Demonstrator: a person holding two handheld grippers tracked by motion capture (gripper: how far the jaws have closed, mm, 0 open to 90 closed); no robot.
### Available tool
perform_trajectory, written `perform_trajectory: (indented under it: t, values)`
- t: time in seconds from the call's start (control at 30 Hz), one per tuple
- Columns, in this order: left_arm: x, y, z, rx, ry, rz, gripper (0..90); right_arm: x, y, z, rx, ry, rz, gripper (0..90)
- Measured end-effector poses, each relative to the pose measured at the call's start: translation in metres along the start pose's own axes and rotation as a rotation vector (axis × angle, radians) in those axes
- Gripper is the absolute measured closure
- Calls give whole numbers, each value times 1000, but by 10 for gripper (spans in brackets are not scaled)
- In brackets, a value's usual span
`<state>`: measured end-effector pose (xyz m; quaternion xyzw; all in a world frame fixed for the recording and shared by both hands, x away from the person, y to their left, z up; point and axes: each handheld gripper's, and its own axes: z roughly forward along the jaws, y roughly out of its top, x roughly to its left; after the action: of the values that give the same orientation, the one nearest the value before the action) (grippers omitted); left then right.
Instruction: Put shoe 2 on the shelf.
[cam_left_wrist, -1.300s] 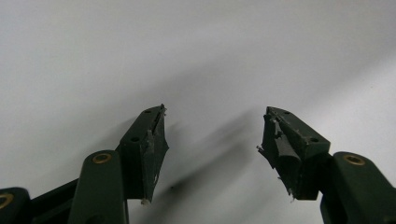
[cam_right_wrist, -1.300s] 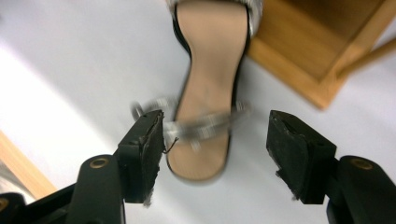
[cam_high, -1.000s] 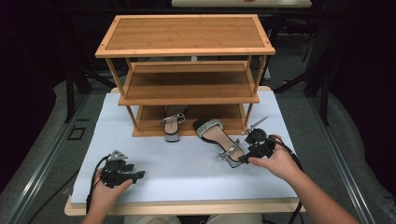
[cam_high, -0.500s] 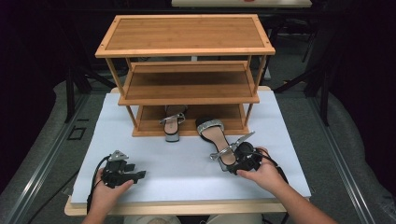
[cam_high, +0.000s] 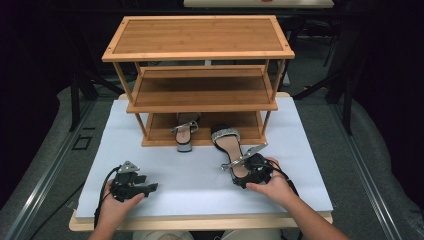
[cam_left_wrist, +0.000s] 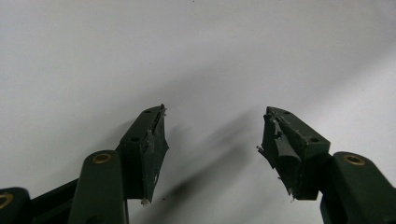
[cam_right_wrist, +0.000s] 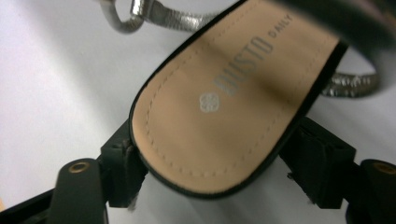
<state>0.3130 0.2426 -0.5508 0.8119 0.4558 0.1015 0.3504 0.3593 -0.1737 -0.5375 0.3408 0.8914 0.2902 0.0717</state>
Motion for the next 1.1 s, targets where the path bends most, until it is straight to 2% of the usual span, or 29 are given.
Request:
perform_trajectory:
  t: [0.07,0.13,0.17,0.2,0.23,0.37,0.43,0.47,0.5,0.6,0.67,0.87,0.9,0.93,1.03,1.1]
  values:
    - [0,0,0,1,-2,0,396,0,2,2,-7,22,-8,259]
    - [1,-1,0,0,-1,-8,397,3,4,3,-5,7,-24,263]
    - [1,-1,0,-2,-2,-7,396,3,4,4,-11,22,-32,269]
    - [1,-1,0,-2,-4,-7,396,4,5,3,3,-4,-43,277]
    - [1,-1,0,-4,-3,-10,396,4,6,3,-3,2,-51,278]
    - [1,-1,-1,-12,-4,-10,397,2,10,-1,17,11,-51,282]
    - [1,-1,-1,-1,-8,-9,397,-3,13,-5,14,41,-48,284]
    - [1,-1,0,-1,-5,-6,396,-5,15,-6,17,38,-50,285]
    - [1,0,0,0,-4,-6,396,-6,16,-7,6,59,-45,286]
    - [0,0,2,3,-8,3,396,-10,22,-7,-8,56,-29,288]
    - [0,0,2,5,-9,3,396,-14,27,-5,-22,61,-19,288]
    - [0,1,3,6,-11,3,396,-24,46,7,-27,35,1,291]
    - [0,1,3,7,-11,6,396,-27,49,10,-37,65,8,291]
    - [0,1,3,6,-11,2,396,-28,53,12,-28,41,7,291]
    - [1,0,2,5,-14,0,397,-33,60,19,-33,49,11,291]
    - [2,0,3,4,-13,-3,397,-34,65,24,-33,30,8,291]
